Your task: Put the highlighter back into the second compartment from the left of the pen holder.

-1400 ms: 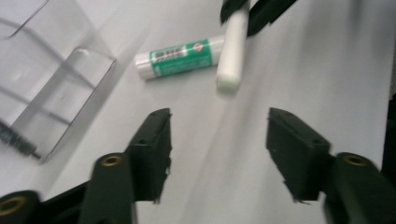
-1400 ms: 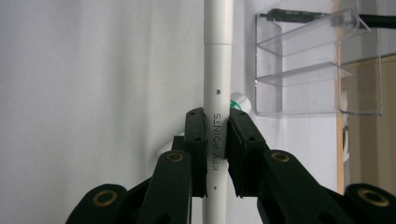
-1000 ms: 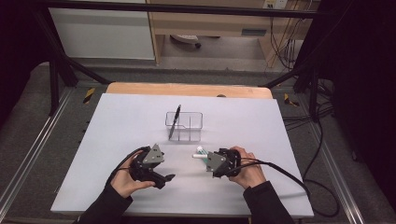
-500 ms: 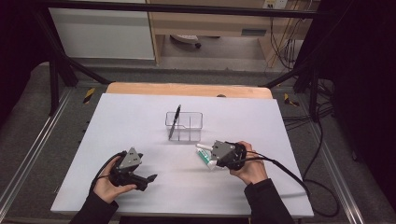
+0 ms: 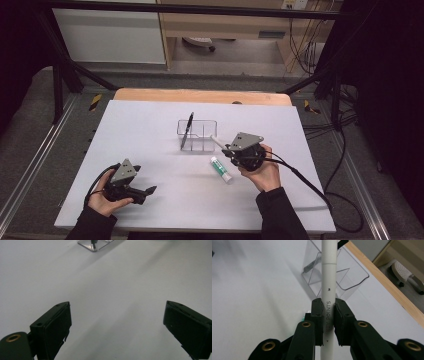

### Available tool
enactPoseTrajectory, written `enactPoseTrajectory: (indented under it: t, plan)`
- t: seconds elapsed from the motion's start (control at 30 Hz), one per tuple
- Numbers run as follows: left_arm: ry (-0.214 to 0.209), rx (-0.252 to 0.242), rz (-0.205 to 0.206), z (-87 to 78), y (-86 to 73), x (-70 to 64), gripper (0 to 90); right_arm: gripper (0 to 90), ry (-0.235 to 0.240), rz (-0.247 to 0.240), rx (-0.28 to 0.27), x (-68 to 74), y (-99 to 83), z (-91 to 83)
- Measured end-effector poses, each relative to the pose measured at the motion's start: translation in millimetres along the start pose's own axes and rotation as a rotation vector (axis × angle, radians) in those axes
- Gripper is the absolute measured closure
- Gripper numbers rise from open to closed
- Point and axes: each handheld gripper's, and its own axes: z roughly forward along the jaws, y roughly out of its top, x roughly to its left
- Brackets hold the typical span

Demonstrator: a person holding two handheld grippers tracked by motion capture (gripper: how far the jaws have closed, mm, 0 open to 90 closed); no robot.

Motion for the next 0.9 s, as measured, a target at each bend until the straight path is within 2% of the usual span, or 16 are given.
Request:
enactPoseTrajectory:
  t: [0.13,0.33,0.47,0.9]
  plan:
    - [0.003,0.002,-0.017,-1.9,-5.1,3.3,7.7,79.1,-0.009,0.082,-0.042,-4.0,4.3,0.0]
    - [0.009,0.012,-0.05,-4.5,-12.7,8.7,7.7,79.1,-0.001,0.162,-0.098,-7.7,13.1,1.8]
    - [0.007,0.014,-0.053,-4.7,-14.3,9.5,7.7,79.1,0.01,0.225,-0.155,-10.6,20.1,3.7]
    - [0.003,0.012,-0.066,-5.3,-15.5,11.6,7.7,79.1,-0.007,0.373,-0.264,-20.9,45.9,17.6]
